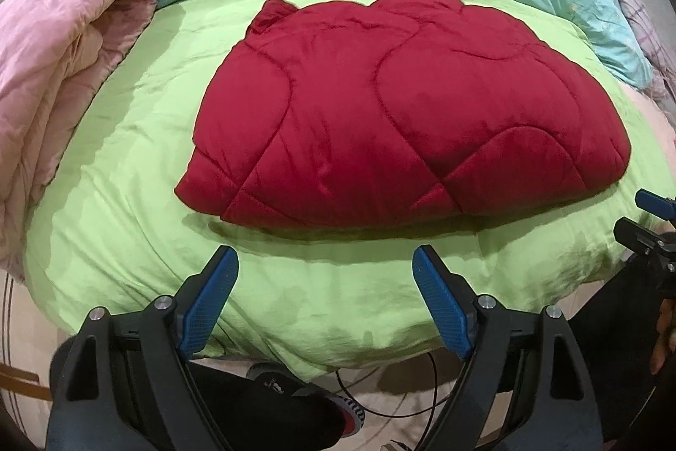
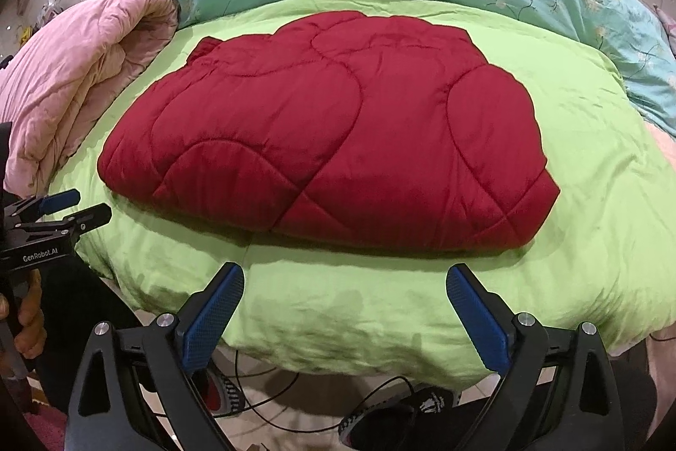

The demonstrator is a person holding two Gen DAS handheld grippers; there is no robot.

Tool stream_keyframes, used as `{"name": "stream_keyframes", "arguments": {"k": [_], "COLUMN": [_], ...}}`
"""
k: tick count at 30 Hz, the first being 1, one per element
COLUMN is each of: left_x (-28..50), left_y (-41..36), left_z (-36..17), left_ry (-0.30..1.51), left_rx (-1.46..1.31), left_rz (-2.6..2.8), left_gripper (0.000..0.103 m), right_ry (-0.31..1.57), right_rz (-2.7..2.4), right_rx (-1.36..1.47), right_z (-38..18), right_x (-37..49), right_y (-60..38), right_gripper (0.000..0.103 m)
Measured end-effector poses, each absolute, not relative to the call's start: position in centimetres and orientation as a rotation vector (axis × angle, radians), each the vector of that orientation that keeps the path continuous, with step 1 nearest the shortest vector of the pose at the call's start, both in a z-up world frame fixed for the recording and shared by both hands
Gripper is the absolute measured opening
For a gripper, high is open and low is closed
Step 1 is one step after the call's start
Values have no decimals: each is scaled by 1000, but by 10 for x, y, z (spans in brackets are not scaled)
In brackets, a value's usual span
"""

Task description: Fold large clothes

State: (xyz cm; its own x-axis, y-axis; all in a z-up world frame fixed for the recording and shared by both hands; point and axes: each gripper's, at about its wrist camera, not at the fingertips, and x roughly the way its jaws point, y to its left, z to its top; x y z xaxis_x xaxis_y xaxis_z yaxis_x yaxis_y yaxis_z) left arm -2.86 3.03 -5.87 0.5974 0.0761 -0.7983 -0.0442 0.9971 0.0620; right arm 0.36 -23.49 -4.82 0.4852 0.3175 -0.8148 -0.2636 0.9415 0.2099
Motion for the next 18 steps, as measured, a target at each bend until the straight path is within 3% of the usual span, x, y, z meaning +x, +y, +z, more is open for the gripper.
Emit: {"name": "stream_keyframes", "arguments": {"k": [8, 12, 18], "left_x": [-26, -21, -10], "left_y": [21, 25, 25], "left_z": [-9, 13, 8], "left_ry": [862, 838, 840], "left_rx": [122, 137, 172], "left_rz": [84, 110, 154], "left_gripper": [85, 91, 94], "right_ry": [964, 902, 912], "right_rz": [415, 444, 497], "right_rx": [42, 2, 82], "right_z": [-10, 24, 33], "right_x": [-2, 2, 19], "right_y": [-238, -237, -241], "right_gripper": [102, 103, 103]}}
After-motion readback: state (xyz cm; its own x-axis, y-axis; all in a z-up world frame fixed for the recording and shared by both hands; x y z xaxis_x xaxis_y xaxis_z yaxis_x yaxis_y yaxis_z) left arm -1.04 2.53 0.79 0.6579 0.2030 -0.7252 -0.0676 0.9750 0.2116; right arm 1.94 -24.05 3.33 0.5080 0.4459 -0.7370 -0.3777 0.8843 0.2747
